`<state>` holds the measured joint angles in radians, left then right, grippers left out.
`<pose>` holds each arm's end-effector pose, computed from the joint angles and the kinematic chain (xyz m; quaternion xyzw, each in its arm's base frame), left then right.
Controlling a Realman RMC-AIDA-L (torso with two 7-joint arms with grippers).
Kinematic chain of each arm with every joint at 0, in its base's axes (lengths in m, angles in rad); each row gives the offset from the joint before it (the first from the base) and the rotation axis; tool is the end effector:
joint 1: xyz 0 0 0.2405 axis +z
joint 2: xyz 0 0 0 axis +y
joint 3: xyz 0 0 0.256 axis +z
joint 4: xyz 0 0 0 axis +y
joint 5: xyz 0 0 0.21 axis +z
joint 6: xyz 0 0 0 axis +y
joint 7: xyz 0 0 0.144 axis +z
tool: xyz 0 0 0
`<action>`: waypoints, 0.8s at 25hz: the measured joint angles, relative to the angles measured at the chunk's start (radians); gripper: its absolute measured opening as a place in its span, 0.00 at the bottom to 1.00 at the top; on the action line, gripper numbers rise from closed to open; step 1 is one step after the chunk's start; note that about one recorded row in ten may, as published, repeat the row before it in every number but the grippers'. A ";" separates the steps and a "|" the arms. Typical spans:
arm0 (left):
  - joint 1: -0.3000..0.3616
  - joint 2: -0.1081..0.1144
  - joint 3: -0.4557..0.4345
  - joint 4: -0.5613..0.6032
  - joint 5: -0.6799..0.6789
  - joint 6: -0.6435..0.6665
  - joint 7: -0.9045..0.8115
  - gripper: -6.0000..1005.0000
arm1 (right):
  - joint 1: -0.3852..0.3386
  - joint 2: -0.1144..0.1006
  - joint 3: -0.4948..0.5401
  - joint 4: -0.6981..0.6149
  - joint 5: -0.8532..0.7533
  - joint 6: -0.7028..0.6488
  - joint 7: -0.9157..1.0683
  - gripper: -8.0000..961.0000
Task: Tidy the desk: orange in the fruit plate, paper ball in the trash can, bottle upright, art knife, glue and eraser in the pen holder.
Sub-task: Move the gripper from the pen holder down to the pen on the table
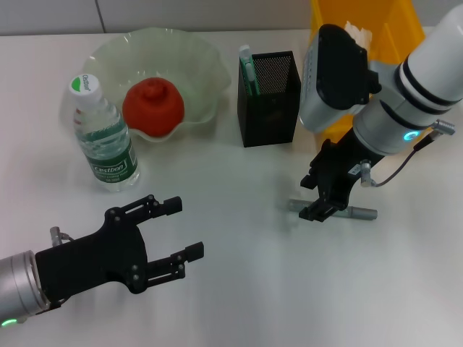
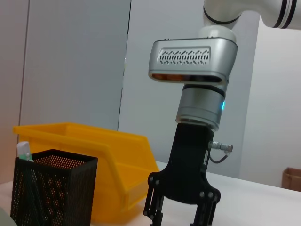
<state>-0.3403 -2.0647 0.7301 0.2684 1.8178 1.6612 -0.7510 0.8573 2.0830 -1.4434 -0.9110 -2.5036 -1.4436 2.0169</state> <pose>-0.3039 0.2305 -0.0449 -0.9190 -0.1362 -0.3359 0.1551 0.1643 0.3731 -0.0593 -0.9720 0.0736 -0.2209 0.0311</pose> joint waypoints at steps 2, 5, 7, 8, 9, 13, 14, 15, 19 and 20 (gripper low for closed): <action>0.000 0.000 -0.001 -0.001 0.000 0.001 0.000 0.77 | 0.001 0.001 -0.024 0.007 -0.002 0.020 0.004 0.59; 0.000 0.000 -0.002 -0.003 0.000 0.003 0.000 0.77 | 0.002 0.002 -0.041 0.016 -0.002 0.033 0.009 0.57; -0.001 0.000 -0.004 -0.003 0.000 0.004 -0.001 0.77 | 0.005 0.002 -0.058 0.028 -0.002 0.049 0.012 0.55; -0.001 0.000 -0.004 -0.003 0.000 0.004 -0.001 0.77 | 0.005 0.002 -0.058 0.028 -0.002 0.049 0.012 0.51; -0.002 0.000 -0.004 -0.003 0.000 0.004 -0.001 0.77 | 0.007 0.002 -0.061 0.034 -0.001 0.057 0.012 0.46; -0.002 0.000 -0.005 -0.004 -0.001 0.005 -0.001 0.77 | 0.008 0.003 -0.063 0.039 0.001 0.064 0.013 0.44; -0.002 0.000 -0.006 -0.005 -0.002 0.006 -0.001 0.77 | 0.008 0.004 -0.070 0.039 0.003 0.070 0.015 0.43; -0.002 0.000 -0.006 -0.005 -0.002 0.006 -0.001 0.77 | 0.008 0.004 -0.070 0.039 0.003 0.070 0.015 0.42; -0.003 0.000 -0.006 0.001 -0.002 0.007 -0.010 0.77 | 0.013 0.005 -0.092 0.053 0.004 0.083 0.022 0.37; -0.003 0.000 -0.006 0.001 -0.002 0.007 -0.010 0.77 | 0.014 0.005 -0.095 0.054 0.004 0.086 0.024 0.36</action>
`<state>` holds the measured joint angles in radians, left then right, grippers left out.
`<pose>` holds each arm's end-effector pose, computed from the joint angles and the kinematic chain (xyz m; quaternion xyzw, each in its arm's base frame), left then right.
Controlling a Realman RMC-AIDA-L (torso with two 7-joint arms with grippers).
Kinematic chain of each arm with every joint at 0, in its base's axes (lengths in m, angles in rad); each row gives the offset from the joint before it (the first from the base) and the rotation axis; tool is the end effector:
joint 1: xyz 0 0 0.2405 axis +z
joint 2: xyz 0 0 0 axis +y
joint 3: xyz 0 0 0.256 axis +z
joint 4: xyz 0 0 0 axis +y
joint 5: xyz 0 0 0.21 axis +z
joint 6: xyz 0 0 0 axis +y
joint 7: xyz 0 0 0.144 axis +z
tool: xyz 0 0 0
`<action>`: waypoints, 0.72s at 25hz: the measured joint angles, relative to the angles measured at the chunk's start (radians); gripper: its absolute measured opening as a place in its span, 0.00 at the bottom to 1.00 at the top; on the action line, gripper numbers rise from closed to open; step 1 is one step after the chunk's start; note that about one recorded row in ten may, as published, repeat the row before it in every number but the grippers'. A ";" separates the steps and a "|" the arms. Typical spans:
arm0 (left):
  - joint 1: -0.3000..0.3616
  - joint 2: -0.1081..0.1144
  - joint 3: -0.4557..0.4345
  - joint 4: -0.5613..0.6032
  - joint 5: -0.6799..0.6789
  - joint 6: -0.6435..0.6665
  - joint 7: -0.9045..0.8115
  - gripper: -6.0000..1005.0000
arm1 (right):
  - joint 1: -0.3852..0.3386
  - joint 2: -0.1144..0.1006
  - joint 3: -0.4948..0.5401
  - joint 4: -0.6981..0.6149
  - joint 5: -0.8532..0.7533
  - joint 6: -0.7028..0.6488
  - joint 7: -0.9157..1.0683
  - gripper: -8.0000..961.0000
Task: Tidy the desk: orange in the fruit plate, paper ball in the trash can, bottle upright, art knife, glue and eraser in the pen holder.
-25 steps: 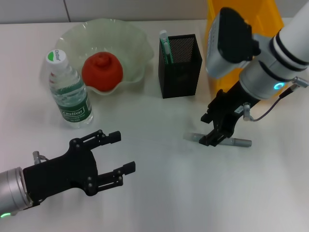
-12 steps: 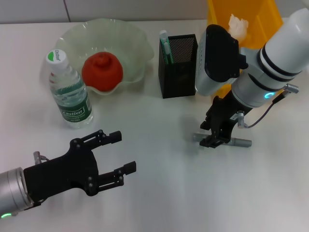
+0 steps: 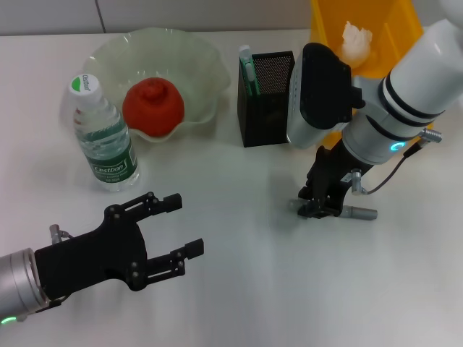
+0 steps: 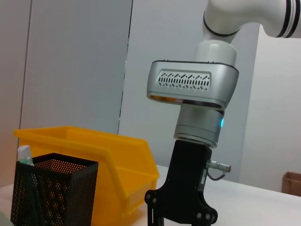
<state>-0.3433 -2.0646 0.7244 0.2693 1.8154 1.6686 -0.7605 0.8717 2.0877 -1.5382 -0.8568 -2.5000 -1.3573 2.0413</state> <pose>-0.3024 0.2318 -0.0436 -0.9169 -0.1381 -0.3410 0.1547 0.1687 0.3725 -0.0761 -0.9675 0.0591 -0.2427 0.0386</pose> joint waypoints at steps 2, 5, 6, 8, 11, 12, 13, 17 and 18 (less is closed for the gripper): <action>0.000 0.000 0.000 0.000 0.000 0.001 -0.001 0.77 | 0.001 0.000 -0.005 0.003 0.000 0.003 0.001 0.34; 0.000 0.000 0.000 0.001 0.000 0.001 -0.001 0.77 | 0.002 0.000 -0.005 0.003 0.000 0.003 0.002 0.30; 0.000 0.000 0.000 0.001 0.000 0.002 -0.001 0.77 | 0.002 0.000 -0.006 0.003 0.000 0.003 0.002 0.29; 0.000 0.000 0.000 0.001 0.000 0.002 -0.001 0.77 | 0.004 0.000 -0.006 0.003 -0.001 0.004 0.002 0.28; 0.000 0.000 0.000 0.001 -0.001 0.003 -0.002 0.77 | 0.006 0.000 -0.007 0.004 -0.002 0.004 0.002 0.28; 0.000 0.000 0.000 0.001 -0.001 0.003 -0.002 0.77 | 0.011 0.000 -0.010 0.014 -0.002 0.004 0.002 0.28; 0.000 0.000 0.000 0.001 -0.001 0.003 -0.002 0.77 | 0.017 0.000 -0.019 0.023 -0.002 0.005 0.003 0.26; -0.001 0.000 0.001 0.001 -0.001 0.003 -0.002 0.77 | 0.020 0.000 -0.032 0.026 -0.001 0.006 0.011 0.19; -0.001 0.000 0.001 0.001 -0.001 0.003 -0.002 0.77 | 0.020 0.000 -0.032 0.026 -0.001 0.006 0.011 0.18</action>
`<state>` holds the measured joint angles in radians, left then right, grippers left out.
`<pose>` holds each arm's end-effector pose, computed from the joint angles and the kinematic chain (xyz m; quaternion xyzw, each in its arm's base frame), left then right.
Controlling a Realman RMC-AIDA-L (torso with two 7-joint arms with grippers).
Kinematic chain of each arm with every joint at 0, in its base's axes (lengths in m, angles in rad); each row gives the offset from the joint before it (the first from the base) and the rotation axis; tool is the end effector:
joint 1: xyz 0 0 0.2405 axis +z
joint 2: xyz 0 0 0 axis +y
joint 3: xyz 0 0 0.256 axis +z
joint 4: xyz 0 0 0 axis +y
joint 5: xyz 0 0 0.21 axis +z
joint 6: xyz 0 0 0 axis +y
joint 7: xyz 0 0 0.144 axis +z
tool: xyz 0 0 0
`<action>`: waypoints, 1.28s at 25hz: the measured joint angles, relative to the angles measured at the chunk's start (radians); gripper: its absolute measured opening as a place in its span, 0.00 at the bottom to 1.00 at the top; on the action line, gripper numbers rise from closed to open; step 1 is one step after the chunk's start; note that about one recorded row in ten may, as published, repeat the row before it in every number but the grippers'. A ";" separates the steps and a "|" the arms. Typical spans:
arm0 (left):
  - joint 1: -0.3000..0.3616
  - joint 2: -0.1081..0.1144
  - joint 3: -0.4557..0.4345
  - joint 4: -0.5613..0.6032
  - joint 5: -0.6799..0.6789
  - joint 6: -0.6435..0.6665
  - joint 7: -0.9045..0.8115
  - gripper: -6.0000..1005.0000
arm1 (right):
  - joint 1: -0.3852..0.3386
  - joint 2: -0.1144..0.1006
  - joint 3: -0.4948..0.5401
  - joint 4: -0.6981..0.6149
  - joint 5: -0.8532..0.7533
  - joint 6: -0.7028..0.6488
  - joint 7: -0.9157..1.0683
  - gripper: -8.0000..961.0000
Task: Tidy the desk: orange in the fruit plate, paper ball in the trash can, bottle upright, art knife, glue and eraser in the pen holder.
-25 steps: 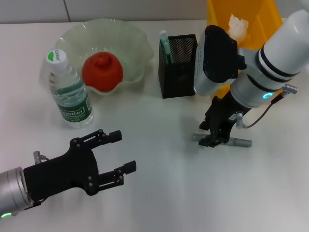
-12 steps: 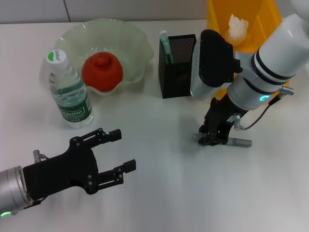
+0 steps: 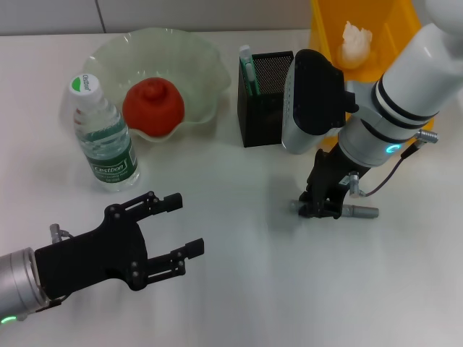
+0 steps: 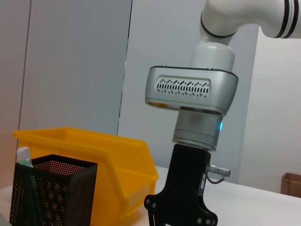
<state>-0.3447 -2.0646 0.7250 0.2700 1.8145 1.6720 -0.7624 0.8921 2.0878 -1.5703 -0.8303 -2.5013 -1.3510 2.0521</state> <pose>-0.3017 0.2321 -0.0433 -0.9166 -0.1374 -0.3426 0.1535 0.1684 0.3716 -0.0806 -0.9643 0.0531 -0.2575 0.0327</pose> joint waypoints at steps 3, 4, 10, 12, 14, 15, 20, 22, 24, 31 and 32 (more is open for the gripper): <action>0.000 0.001 0.000 0.000 0.000 0.001 0.000 0.77 | -0.006 0.001 0.006 -0.023 0.004 -0.002 0.006 0.16; 0.001 0.002 0.000 0.000 0.000 0.002 0.000 0.77 | -0.011 0.001 0.012 -0.037 0.008 -0.006 0.007 0.16; 0.006 0.004 -0.001 0.000 0.001 0.006 0.000 0.77 | -0.059 -0.003 0.104 -0.151 0.068 -0.053 0.009 0.16; 0.007 0.004 -0.002 0.001 0.001 0.007 0.000 0.77 | -0.076 -0.005 0.163 -0.180 0.116 -0.084 -0.014 0.16; 0.008 0.003 -0.002 0.002 0.001 0.008 0.000 0.77 | -0.100 -0.006 0.238 -0.198 0.181 -0.111 -0.052 0.15; 0.008 0.003 -0.003 0.002 0.001 0.011 0.000 0.77 | -0.110 -0.006 0.271 -0.199 0.212 -0.119 -0.069 0.15; 0.006 0.004 -0.004 0.002 -0.002 0.017 0.000 0.77 | -0.177 -0.015 0.592 -0.013 0.491 -0.130 -0.213 0.15; 0.005 0.004 -0.004 0.002 -0.002 0.018 0.000 0.77 | -0.177 -0.021 0.634 0.031 0.521 -0.133 -0.217 0.15; 0.005 0.004 -0.004 0.002 -0.002 0.018 0.000 0.77 | -0.181 -0.035 0.713 0.132 0.595 -0.143 -0.223 0.15; 0.001 0.005 0.003 0.002 0.002 0.027 0.000 0.77 | -0.229 -0.069 0.883 0.381 0.853 -0.138 -0.206 0.15; 0.001 0.005 0.003 0.002 0.002 0.027 0.000 0.77 | -0.229 -0.069 0.883 0.381 0.853 -0.138 -0.206 0.15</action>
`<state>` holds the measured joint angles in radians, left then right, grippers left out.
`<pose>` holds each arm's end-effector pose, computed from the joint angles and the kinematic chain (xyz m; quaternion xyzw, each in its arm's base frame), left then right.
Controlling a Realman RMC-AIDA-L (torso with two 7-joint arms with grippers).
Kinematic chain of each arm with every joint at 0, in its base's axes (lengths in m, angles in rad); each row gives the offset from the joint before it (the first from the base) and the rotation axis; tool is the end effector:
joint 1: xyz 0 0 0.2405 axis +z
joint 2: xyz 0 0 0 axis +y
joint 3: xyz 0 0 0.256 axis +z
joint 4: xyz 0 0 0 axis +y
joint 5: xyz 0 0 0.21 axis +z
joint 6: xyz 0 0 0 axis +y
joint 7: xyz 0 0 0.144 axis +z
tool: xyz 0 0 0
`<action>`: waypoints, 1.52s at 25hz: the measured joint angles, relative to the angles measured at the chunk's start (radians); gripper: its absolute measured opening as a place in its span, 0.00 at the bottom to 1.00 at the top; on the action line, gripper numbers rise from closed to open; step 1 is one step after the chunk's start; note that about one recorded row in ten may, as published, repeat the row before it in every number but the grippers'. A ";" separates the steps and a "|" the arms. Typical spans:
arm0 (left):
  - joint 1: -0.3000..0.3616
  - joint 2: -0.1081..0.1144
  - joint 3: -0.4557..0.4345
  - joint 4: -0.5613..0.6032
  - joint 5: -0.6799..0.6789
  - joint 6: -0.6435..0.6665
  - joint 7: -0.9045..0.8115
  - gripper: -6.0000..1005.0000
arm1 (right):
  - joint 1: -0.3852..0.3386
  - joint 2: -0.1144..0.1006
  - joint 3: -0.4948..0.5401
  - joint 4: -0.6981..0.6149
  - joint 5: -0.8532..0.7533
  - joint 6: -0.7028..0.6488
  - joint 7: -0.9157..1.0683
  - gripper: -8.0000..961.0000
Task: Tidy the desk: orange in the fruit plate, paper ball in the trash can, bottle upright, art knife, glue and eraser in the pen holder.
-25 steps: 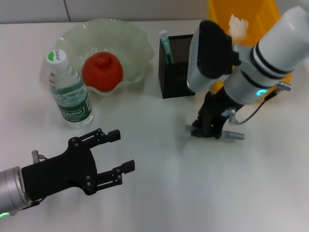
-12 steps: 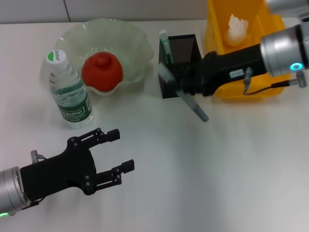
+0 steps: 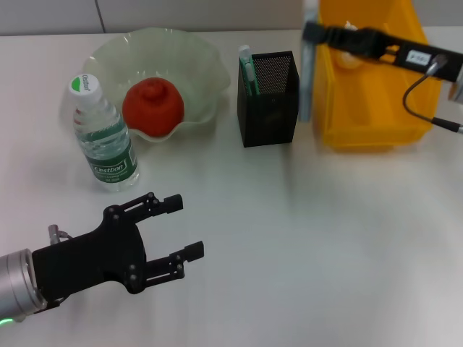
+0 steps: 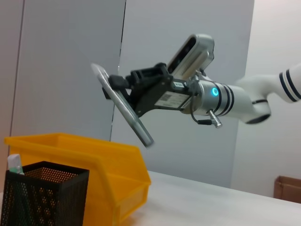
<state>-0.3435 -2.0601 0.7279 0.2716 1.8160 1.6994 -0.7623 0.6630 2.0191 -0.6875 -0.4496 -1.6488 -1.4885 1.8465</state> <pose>-0.3001 0.2299 -0.0404 -0.9160 -0.1317 -0.3498 0.1458 0.2172 0.3794 0.0191 -0.7980 0.4272 0.4189 0.0719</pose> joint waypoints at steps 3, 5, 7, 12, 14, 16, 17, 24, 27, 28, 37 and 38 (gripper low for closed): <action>-0.003 0.000 0.002 0.001 0.001 0.001 0.000 0.77 | -0.019 0.010 0.020 0.036 0.082 0.033 0.007 0.15; -0.005 0.000 0.003 0.001 0.001 0.002 0.000 0.77 | -0.030 0.038 0.021 0.033 0.141 0.101 -0.048 0.15; -0.005 0.000 0.003 0.002 0.002 0.006 0.000 0.77 | -0.029 0.046 0.021 0.033 0.152 0.119 -0.076 0.15; -0.002 0.000 0.003 0.003 0.002 0.018 0.001 0.77 | 0.010 0.061 0.022 0.073 0.173 0.203 -0.227 0.15; 0.001 0.000 0.003 0.003 0.002 0.020 0.004 0.77 | 0.036 0.064 0.017 0.102 0.198 0.239 -0.324 0.15; 0.002 0.000 0.003 0.003 0.002 0.020 0.005 0.77 | 0.042 0.064 0.015 0.111 0.208 0.245 -0.360 0.15; 0.002 0.000 0.002 0.003 0.002 0.021 0.005 0.77 | 0.050 0.065 0.013 0.122 0.219 0.250 -0.405 0.15; 0.005 -0.002 0.002 0.003 0.002 0.022 0.006 0.77 | 0.093 0.068 0.011 0.180 0.230 0.295 -0.648 0.15; 0.006 -0.003 0.002 0.003 0.002 0.022 0.006 0.77 | 0.100 0.069 0.011 0.196 0.231 0.300 -0.710 0.15; 0.006 -0.003 0.001 0.003 0.002 0.022 0.006 0.77 | 0.103 0.070 0.011 0.204 0.231 0.301 -0.742 0.16; 0.006 -0.002 -0.003 0.003 0.001 0.025 0.006 0.77 | 0.124 0.072 0.009 0.244 0.231 0.306 -0.900 0.24; 0.006 -0.002 -0.003 0.003 0.001 0.025 0.006 0.77 | 0.124 0.072 0.009 0.244 0.231 0.309 -0.908 0.25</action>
<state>-0.3374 -2.0619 0.7245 0.2746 1.8166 1.7242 -0.7561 0.7868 2.0910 -0.6787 -0.2059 -1.4177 -1.1794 0.9382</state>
